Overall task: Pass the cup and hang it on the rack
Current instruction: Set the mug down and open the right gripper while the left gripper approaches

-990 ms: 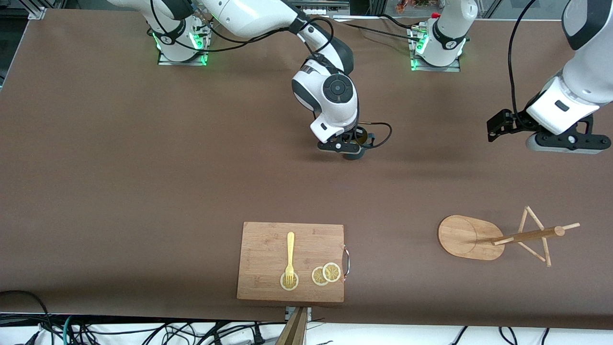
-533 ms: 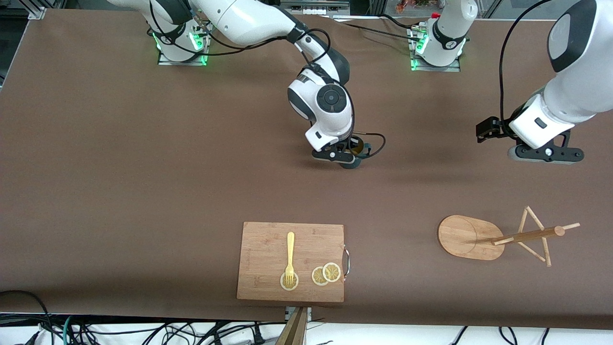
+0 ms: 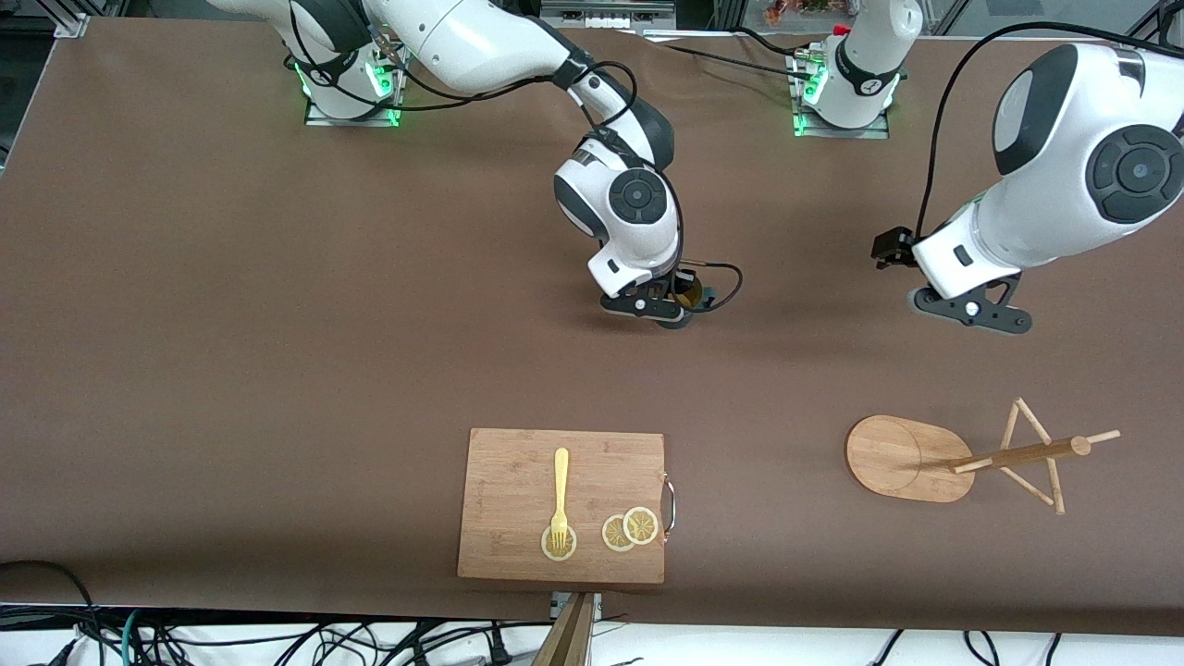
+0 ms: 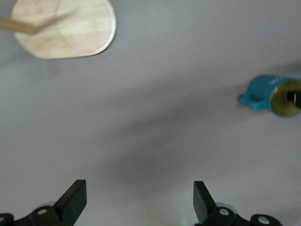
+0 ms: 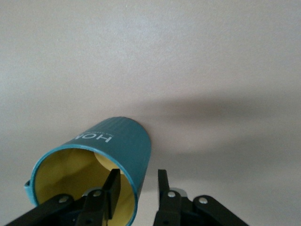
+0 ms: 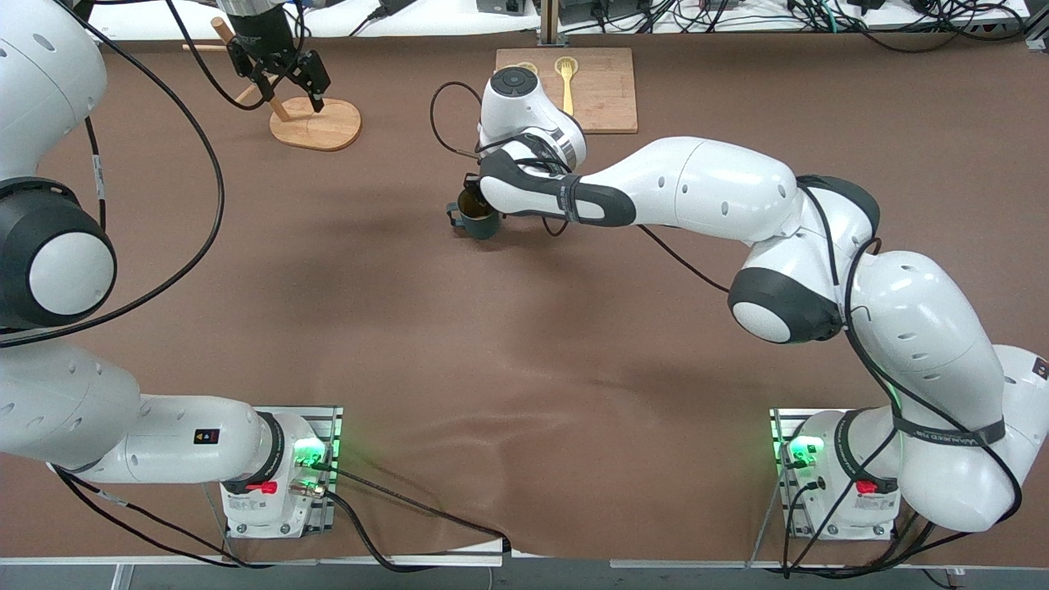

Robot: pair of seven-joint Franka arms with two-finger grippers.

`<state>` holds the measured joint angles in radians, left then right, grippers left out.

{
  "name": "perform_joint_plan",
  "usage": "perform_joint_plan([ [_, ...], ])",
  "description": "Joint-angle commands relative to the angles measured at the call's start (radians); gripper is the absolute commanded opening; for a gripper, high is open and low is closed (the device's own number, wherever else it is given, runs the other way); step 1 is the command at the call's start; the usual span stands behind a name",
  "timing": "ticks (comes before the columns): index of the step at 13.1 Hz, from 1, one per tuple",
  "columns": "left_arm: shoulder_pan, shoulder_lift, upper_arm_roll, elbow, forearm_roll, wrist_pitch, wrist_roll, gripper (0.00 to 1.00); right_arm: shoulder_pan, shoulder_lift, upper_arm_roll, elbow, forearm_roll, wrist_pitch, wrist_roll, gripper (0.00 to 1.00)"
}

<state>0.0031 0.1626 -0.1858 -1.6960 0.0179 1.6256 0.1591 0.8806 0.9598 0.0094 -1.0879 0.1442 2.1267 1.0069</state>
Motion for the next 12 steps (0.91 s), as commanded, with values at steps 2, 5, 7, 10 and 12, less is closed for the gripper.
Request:
perform_joint_plan([
  [2, 0.023, 0.025, 0.003, 0.009, -0.136, -0.006, 0.253, 1.0, -0.057, -0.08, 0.004, 0.023, 0.041, -0.121, -0.001, 0.54],
  [5, 0.025, 0.025, 0.003, -0.046, -0.234, 0.065, 0.396, 1.0, -0.172, -0.185, 0.003, 0.022, 0.092, -0.25, -0.088, 0.92],
  [7, 0.025, 0.015, 0.003, -0.138, -0.327, 0.163, 0.549, 1.0, -0.247, -0.262, -0.005, 0.02, 0.086, -0.329, -0.172, 1.0],
  [10, 0.037, 0.0, 0.003, -0.296, -0.548, 0.302, 0.855, 1.0, -0.343, -0.335, -0.089, 0.016, 0.084, -0.453, -0.258, 1.0],
  [12, 0.048, 0.008, 0.003, -0.374, -0.7, 0.37, 1.082, 1.0, -0.402, -0.374, -0.124, 0.014, 0.081, -0.516, -0.443, 1.0],
])
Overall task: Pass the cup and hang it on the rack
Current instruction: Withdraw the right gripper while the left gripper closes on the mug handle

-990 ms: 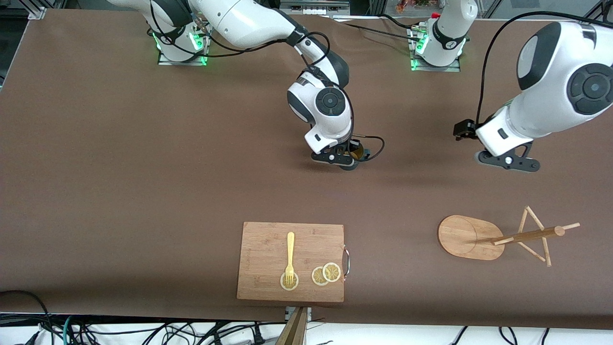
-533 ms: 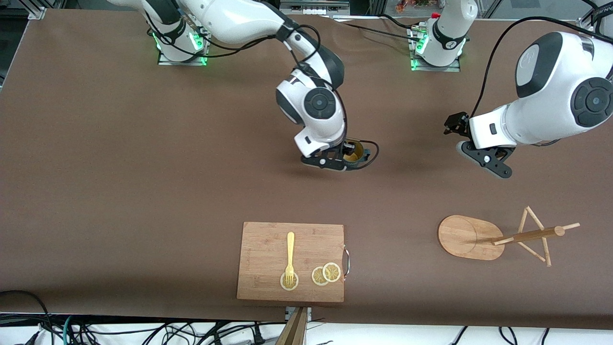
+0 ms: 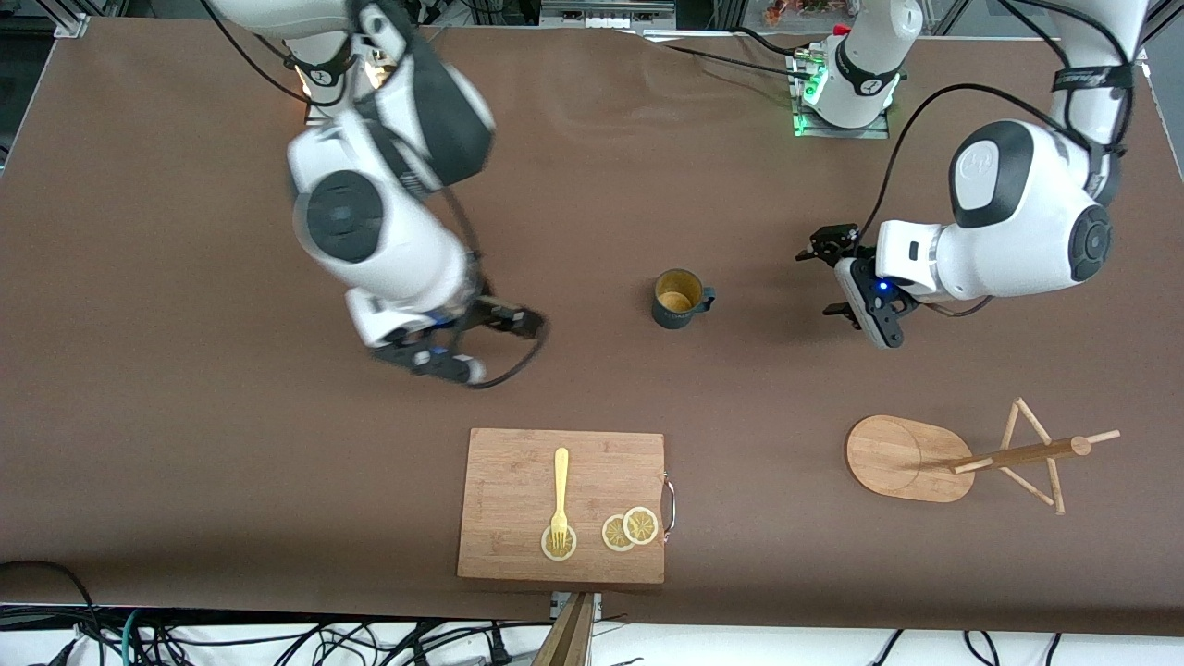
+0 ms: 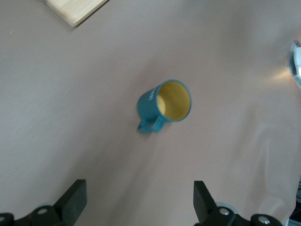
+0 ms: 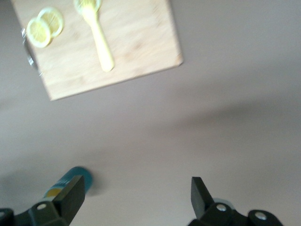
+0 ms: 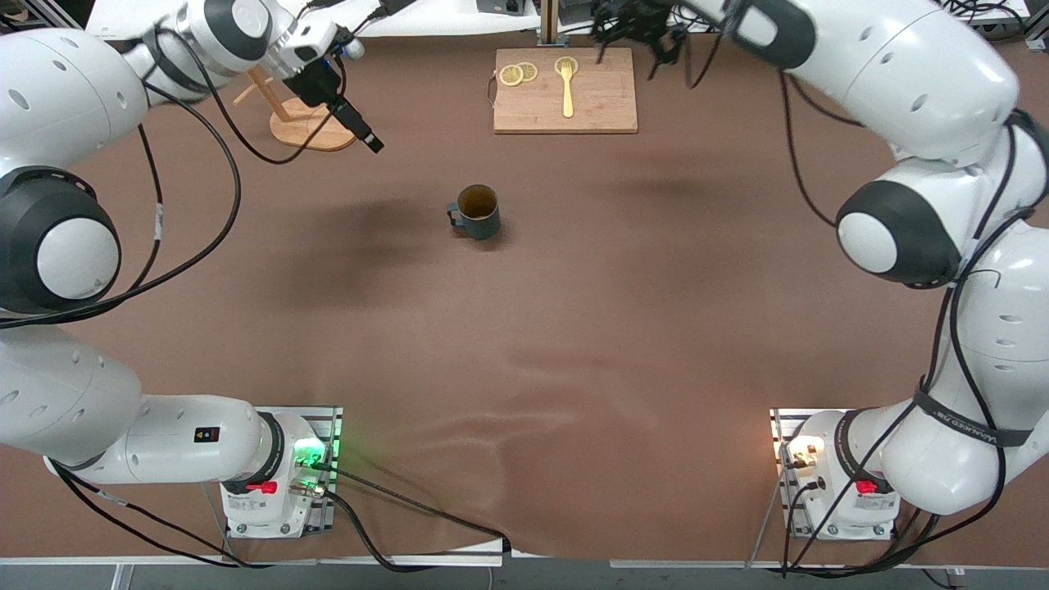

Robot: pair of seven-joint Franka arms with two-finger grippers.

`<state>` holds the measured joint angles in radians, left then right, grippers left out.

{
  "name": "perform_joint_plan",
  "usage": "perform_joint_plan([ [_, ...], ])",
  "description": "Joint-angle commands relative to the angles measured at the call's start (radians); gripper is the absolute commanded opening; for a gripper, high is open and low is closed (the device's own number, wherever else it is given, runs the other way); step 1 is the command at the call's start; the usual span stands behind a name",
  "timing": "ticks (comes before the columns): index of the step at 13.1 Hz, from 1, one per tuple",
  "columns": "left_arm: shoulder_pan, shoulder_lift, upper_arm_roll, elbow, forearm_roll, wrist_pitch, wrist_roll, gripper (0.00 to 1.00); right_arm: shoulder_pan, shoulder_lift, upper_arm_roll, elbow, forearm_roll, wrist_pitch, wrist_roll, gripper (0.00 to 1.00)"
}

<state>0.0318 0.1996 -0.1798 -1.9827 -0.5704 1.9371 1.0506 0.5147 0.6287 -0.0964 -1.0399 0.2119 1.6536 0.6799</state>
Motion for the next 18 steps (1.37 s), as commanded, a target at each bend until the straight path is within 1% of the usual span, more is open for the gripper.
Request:
perform_joint_plan([
  [1, 0.014, -0.019, -0.003, -0.112, -0.187, 0.081, 0.313, 1.0, -0.062, -0.059, -0.052, -0.035, 0.014, -0.082, -0.17, 1.0],
  [3, 0.007, 0.041, -0.004, -0.148, -0.349, 0.088, 0.563, 1.0, -0.071, -0.11, -0.109, -0.064, 0.017, -0.112, -0.218, 1.0],
  [6, 0.008, 0.211, -0.004, -0.163, -0.621, 0.091, 0.958, 1.0, -0.07, -0.266, -0.164, -0.245, 0.004, -0.103, -0.296, 1.0],
  [7, 0.011, 0.251, -0.004, -0.165, -0.682, 0.091, 1.053, 1.0, -0.07, -0.305, -0.189, -0.276, 0.003, -0.11, -0.345, 1.0],
  [8, 0.011, 0.276, -0.004, -0.165, -0.719, 0.083, 1.11, 1.0, -0.07, -0.34, -0.216, -0.308, 0.001, -0.115, -0.39, 1.0],
  [9, 0.011, 0.277, -0.004, -0.165, -0.724, 0.082, 1.131, 1.0, -0.07, -0.377, -0.236, -0.348, -0.006, -0.115, -0.426, 1.0],
  [10, 0.01, 0.284, -0.004, -0.165, -0.732, 0.08, 1.163, 1.0, -0.07, -0.404, -0.246, -0.373, -0.047, -0.115, -0.457, 1.0],
  [11, 0.007, 0.303, -0.004, -0.163, -0.77, 0.076, 1.215, 1.0, -0.07, -0.421, -0.25, -0.387, -0.078, -0.115, -0.483, 1.0],
  [13, 0.0, 0.374, -0.004, -0.148, -0.866, 0.079, 1.319, 1.0, -0.07, -0.461, -0.279, -0.437, -0.086, -0.115, -0.525, 1.0],
  [15, -0.019, 0.414, -0.004, -0.139, -0.949, 0.08, 1.402, 1.0, -0.07, -0.495, -0.287, -0.471, -0.104, -0.117, -0.552, 1.0],
  [16, -0.027, 0.419, -0.004, -0.14, -0.959, 0.08, 1.405, 1.0, -0.071, -0.515, -0.287, -0.494, -0.126, -0.115, -0.568, 1.0],
  [18, -0.041, 0.42, -0.006, -0.145, -0.957, 0.072, 1.407, 1.0, -0.119, -0.544, -0.258, -0.52, -0.147, -0.115, -0.582, 1.0],
])
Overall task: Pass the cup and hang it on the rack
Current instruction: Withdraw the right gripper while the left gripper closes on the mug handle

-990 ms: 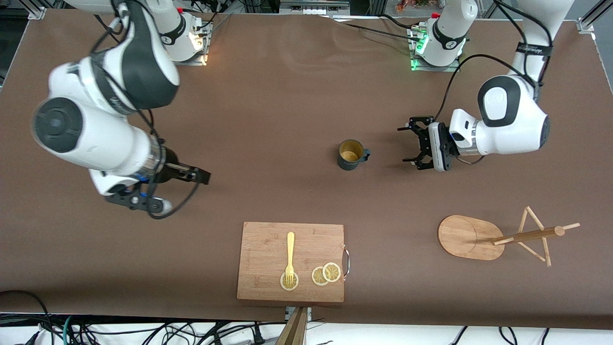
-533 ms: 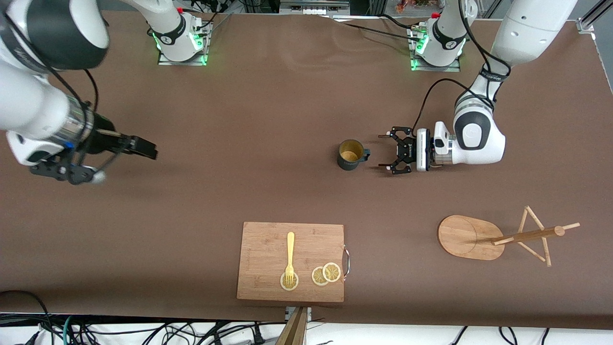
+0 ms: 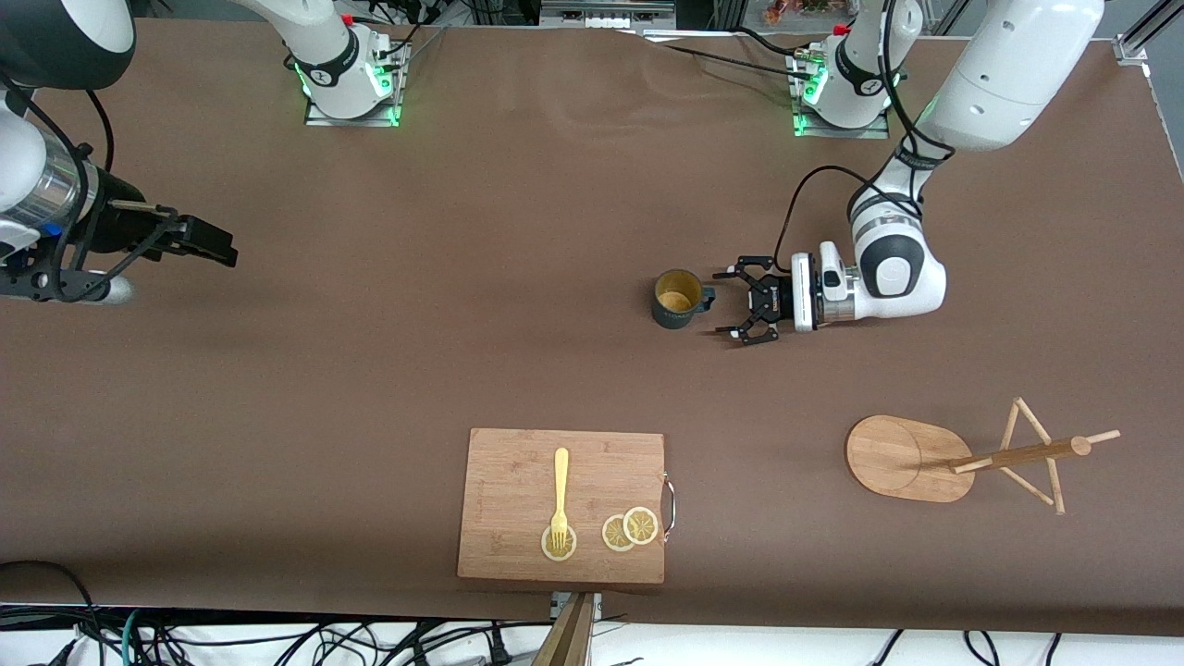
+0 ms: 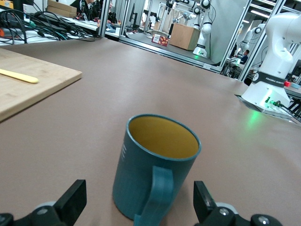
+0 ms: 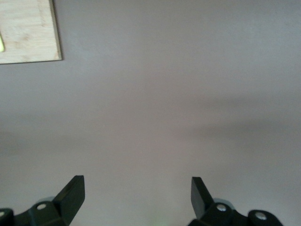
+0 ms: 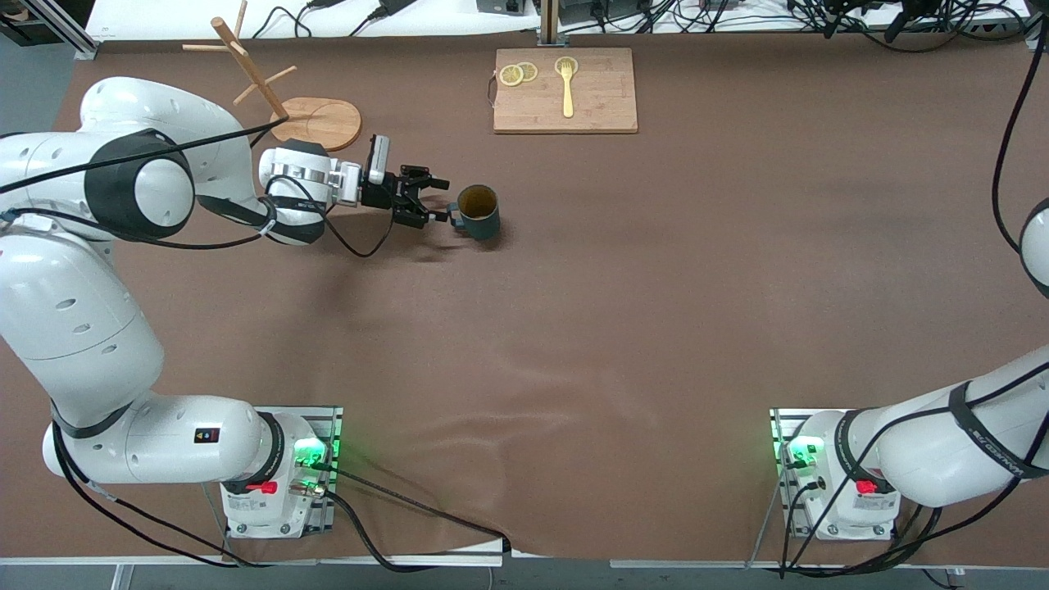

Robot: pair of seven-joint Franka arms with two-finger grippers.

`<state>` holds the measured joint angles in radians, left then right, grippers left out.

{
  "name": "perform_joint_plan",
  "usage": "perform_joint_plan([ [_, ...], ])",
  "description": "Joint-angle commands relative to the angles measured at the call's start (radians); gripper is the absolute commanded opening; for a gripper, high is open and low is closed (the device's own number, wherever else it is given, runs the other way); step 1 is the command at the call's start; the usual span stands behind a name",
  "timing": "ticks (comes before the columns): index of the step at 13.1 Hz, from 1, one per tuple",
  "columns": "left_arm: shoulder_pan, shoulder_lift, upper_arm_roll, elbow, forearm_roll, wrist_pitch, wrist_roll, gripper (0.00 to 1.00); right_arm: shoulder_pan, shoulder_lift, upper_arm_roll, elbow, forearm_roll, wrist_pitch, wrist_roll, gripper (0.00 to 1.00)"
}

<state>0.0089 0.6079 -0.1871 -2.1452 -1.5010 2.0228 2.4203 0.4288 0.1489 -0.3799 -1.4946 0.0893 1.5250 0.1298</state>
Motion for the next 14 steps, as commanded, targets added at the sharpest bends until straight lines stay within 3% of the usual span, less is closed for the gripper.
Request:
perform_joint_plan([
  [1, -0.024, 0.012, 0.002, 0.015, -0.027, -0.013, 0.037, 1.0, -0.085, -0.066, 0.064, -0.065, -0.026, 0.011, -0.079, 1.0],
  [2, -0.026, 0.019, 0.002, 0.014, -0.028, -0.013, 0.039, 0.99, -0.15, -0.071, 0.117, -0.065, -0.029, 0.004, -0.116, 1.0],
  [3, -0.024, 0.024, 0.002, 0.019, -0.028, -0.013, 0.051, 0.83, -0.201, -0.074, 0.157, -0.065, -0.042, -0.002, -0.127, 1.0],
  [5, -0.015, 0.027, 0.002, 0.022, -0.028, -0.015, 0.088, 0.14, -0.331, -0.084, 0.281, -0.065, -0.074, -0.011, -0.127, 1.0],
  [6, -0.014, 0.038, 0.002, 0.024, -0.031, -0.022, 0.088, 0.0, -0.411, -0.086, 0.368, -0.065, -0.092, -0.011, -0.128, 1.0],
  [11, -0.007, 0.055, -0.003, 0.028, -0.059, -0.091, 0.082, 0.0, -0.421, -0.085, 0.385, -0.058, -0.103, -0.013, -0.127, 1.0],
  [14, 0.077, 0.041, 0.002, 0.074, -0.032, -0.2, -0.008, 0.0, -0.423, -0.078, 0.383, -0.05, -0.109, -0.012, -0.122, 1.0],
])
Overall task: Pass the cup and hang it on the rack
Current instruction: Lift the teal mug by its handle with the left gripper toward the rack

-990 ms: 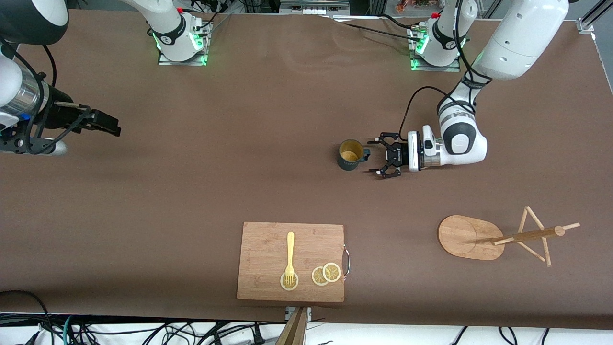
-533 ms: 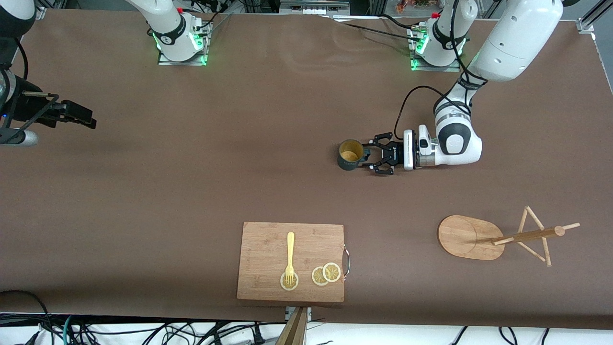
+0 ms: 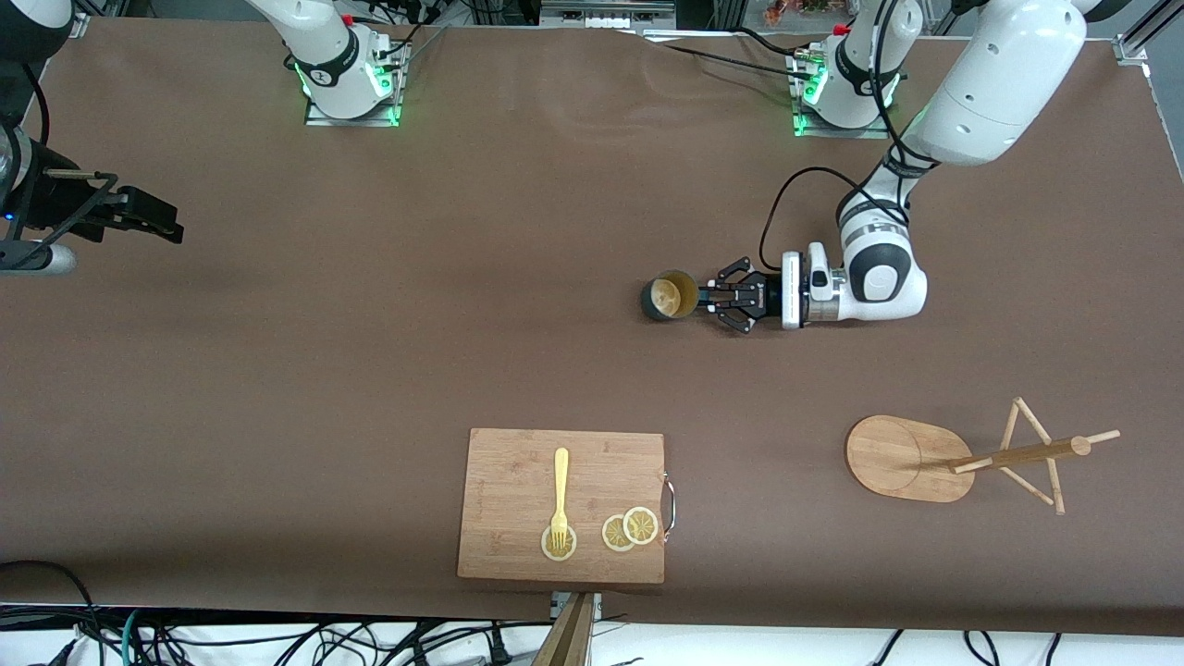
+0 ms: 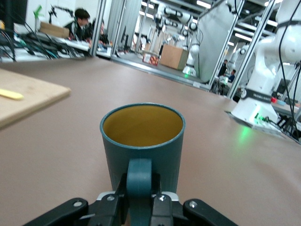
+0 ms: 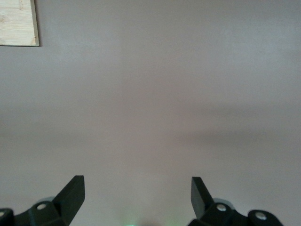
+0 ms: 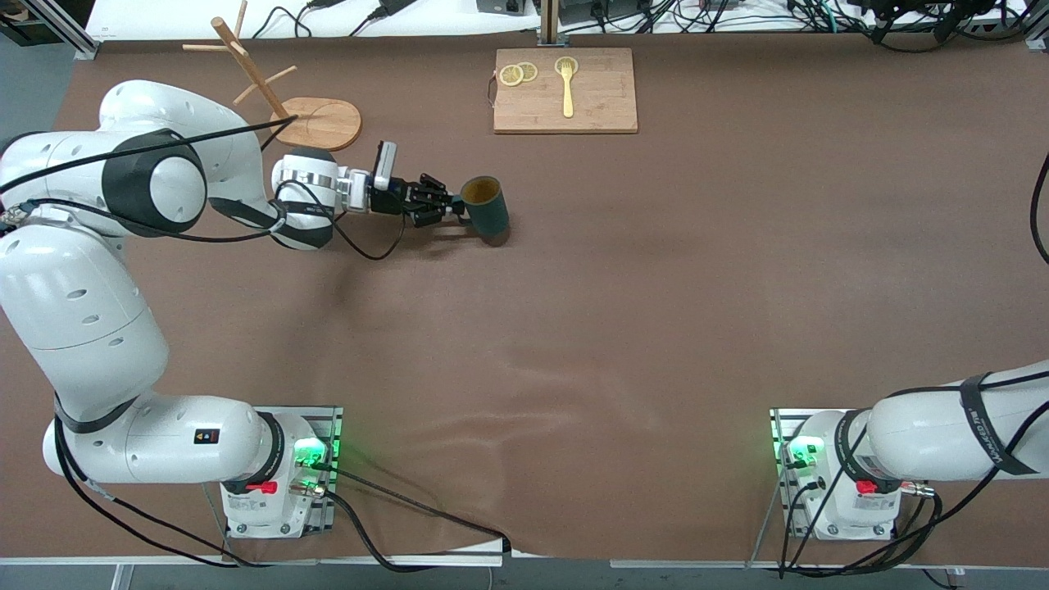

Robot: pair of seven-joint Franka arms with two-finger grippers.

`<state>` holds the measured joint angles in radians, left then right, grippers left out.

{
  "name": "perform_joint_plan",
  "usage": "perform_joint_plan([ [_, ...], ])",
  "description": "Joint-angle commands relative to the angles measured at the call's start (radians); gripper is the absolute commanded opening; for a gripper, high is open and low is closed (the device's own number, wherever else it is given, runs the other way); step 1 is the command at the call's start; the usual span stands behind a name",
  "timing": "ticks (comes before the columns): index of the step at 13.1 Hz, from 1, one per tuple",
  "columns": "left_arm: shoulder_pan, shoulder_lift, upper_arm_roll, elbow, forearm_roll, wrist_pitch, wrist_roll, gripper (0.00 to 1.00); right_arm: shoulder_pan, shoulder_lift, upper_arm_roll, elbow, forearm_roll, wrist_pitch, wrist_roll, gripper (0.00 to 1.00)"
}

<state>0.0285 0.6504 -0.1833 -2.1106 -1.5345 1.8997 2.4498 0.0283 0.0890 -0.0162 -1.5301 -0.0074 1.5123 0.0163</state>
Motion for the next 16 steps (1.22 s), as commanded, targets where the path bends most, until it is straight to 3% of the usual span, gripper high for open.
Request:
perform_joint_plan([
  [1, 0.085, -0.012, 0.001, 0.047, 0.023, -0.105, -0.095, 0.0, -0.021, -0.017, 0.022, 0.004, -0.019, -0.006, -0.013, 1.0],
  [6, 0.249, -0.132, 0.002, 0.057, 0.31, -0.117, -0.353, 0.0, -0.016, 0.025, 0.028, 0.031, -0.02, -0.003, 0.001, 1.0],
  [11, 0.48, -0.127, 0.007, 0.078, 0.483, -0.238, -0.492, 0.0, -0.014, 0.023, 0.03, 0.031, -0.022, 0.005, 0.002, 1.0],
  [13, 0.54, -0.121, 0.008, 0.144, 0.54, -0.309, -0.613, 0.0, -0.013, 0.025, 0.03, 0.03, -0.02, 0.014, 0.002, 1.0],
  [16, 0.594, -0.071, 0.008, 0.323, 0.603, -0.441, -0.86, 0.0, -0.014, 0.025, 0.03, 0.03, -0.017, 0.014, 0.004, 1.0],
])
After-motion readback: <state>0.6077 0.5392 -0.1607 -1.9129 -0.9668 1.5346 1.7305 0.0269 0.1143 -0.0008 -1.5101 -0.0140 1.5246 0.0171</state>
